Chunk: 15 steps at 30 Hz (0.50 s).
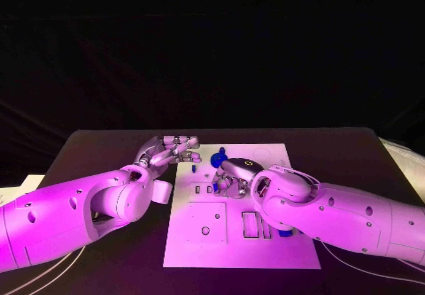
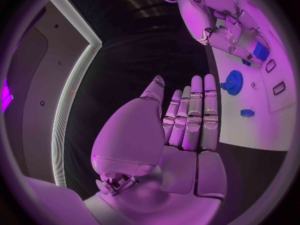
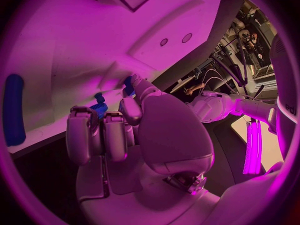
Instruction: Assemble the parts on the task board
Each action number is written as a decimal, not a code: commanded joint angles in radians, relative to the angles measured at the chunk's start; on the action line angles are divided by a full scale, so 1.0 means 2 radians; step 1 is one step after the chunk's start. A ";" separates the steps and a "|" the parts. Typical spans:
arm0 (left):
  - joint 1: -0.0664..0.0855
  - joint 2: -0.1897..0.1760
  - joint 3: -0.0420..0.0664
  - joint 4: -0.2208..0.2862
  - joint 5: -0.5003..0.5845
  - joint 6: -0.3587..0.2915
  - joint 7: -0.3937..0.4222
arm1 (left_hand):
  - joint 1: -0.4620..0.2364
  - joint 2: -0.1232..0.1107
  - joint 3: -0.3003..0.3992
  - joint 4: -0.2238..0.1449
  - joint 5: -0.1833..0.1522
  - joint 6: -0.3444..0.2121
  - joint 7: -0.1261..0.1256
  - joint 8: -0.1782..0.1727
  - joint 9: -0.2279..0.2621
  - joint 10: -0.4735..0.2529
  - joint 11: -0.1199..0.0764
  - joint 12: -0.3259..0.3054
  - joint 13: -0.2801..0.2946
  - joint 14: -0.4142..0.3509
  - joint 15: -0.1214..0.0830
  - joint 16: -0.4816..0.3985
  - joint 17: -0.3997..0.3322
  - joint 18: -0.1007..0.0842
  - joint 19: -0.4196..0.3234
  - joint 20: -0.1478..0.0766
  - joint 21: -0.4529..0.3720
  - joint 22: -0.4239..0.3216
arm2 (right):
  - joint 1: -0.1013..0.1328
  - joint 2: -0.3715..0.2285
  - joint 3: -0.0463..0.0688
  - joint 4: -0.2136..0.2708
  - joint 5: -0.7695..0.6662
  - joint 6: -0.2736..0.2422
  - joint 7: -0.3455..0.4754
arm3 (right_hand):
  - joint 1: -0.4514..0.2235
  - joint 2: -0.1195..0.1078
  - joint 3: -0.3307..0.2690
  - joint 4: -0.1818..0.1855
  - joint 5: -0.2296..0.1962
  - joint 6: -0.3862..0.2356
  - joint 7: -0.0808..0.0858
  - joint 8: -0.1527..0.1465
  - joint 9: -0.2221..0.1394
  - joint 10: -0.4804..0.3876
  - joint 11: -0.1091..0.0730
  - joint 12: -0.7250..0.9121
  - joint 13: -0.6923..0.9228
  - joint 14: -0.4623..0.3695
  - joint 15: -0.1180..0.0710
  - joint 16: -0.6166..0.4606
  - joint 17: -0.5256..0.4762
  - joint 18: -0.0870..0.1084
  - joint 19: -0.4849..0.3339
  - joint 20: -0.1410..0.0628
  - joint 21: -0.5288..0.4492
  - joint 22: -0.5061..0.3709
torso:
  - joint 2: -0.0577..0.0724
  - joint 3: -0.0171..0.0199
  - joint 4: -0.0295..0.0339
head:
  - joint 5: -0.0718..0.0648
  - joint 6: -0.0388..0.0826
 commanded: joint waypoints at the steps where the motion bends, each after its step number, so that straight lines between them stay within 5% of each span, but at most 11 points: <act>1: 0.000 0.000 0.000 0.002 -0.001 0.007 0.006 | 0.002 0.003 0.001 -0.004 -0.001 0.001 0.001 -0.002 0.000 0.000 0.000 -0.002 0.000 0.001 0.002 -0.002 0.001 0.005 0.001 0.000 0.003 0.001 | -0.001 0.000 -0.001 -0.001 -0.014 0.020 -0.010 | -0.004 0.000 0.002 0.001 0.002 0.012 -0.009 0.005 0.007 0.004 -0.006 -0.002 0.000 0.037 -0.002 -0.003 0.058 -0.003 -0.004 0.001 -0.003 0.010 | 0.000 0.0001 0.0002 | -0.001 -0.001; 15: 0.000 0.000 0.000 0.002 -0.001 0.007 0.006 | 0.003 0.004 0.001 -0.005 -0.001 0.002 0.001 -0.002 0.000 0.001 0.000 -0.002 0.000 0.001 0.002 -0.003 0.002 0.005 0.001 0.000 0.003 0.001 | -0.001 0.001 -0.001 -0.001 -0.023 0.029 -0.018 | -0.019 -0.024 -0.005 0.003 0.004 -0.007 -0.001 -0.008 0.001 -0.012 0.001 -0.030 -0.018 0.035 0.003 -0.010 0.050 0.000 -0.012 0.005 -0.009 -0.001 | 0.000 -0.0002 0.0003 | -0.001 -0.002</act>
